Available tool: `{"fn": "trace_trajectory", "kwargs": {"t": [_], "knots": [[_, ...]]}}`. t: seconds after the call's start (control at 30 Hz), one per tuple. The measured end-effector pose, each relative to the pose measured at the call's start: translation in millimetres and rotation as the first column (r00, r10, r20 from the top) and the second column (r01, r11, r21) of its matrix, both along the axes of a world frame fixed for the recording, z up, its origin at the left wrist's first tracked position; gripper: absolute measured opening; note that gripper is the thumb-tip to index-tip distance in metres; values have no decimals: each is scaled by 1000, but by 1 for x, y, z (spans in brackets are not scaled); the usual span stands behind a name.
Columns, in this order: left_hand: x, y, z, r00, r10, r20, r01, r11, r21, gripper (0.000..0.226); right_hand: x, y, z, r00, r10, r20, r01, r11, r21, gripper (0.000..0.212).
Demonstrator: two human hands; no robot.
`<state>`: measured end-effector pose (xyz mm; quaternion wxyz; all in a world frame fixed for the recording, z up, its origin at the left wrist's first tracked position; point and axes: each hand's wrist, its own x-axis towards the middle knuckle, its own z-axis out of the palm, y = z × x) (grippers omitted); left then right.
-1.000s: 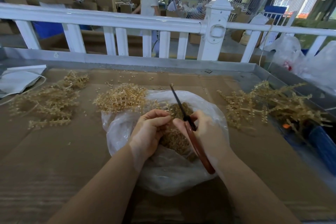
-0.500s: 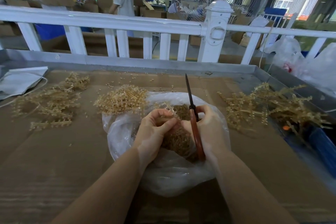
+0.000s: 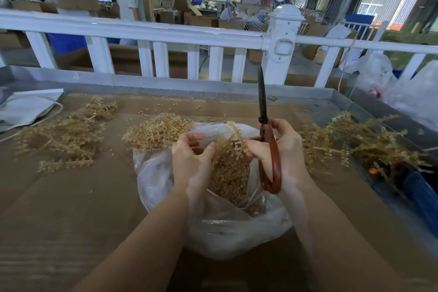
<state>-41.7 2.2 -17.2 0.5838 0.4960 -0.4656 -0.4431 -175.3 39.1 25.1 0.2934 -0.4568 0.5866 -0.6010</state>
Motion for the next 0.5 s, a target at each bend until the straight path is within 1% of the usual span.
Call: {"fn": "trace_trajectory", "kwargs": {"t": [0.07,0.1,0.17,0.2,0.27,0.33,0.4,0.43,0.5], "knots": [[0,-3,0,999,-28,37,27,999,28,26,-2,-1,3,999,11,31,-11,1000,-13,44],[-2,-4,0,998,-69,-2,69,995,73,29,-2,-1,5,999,22,50,-21,999,-28,44],[-5,-5,3,970,-146,-194,183,965,190,40,-2,0,8,993,58,105,-50,996,-73,41],[-7,-6,5,938,-165,-304,243,941,237,40,-2,0,9,989,74,128,-62,994,-91,39],[-6,-7,10,850,-189,-492,359,891,277,21,-2,-1,9,985,86,148,-72,993,-99,39],[-2,-9,11,758,-192,-623,450,846,287,17,-4,-1,7,989,77,129,-67,995,-77,40],[2,-10,10,706,-215,-675,509,817,271,20,-7,-3,3,993,58,104,-53,997,-48,41],[2,-10,9,702,-223,-676,518,811,272,20,-8,-4,0,995,46,92,-43,999,-33,41],[2,-9,5,727,-203,-656,493,820,291,19,-10,-7,-7,999,14,34,-14,1000,11,42]]}}
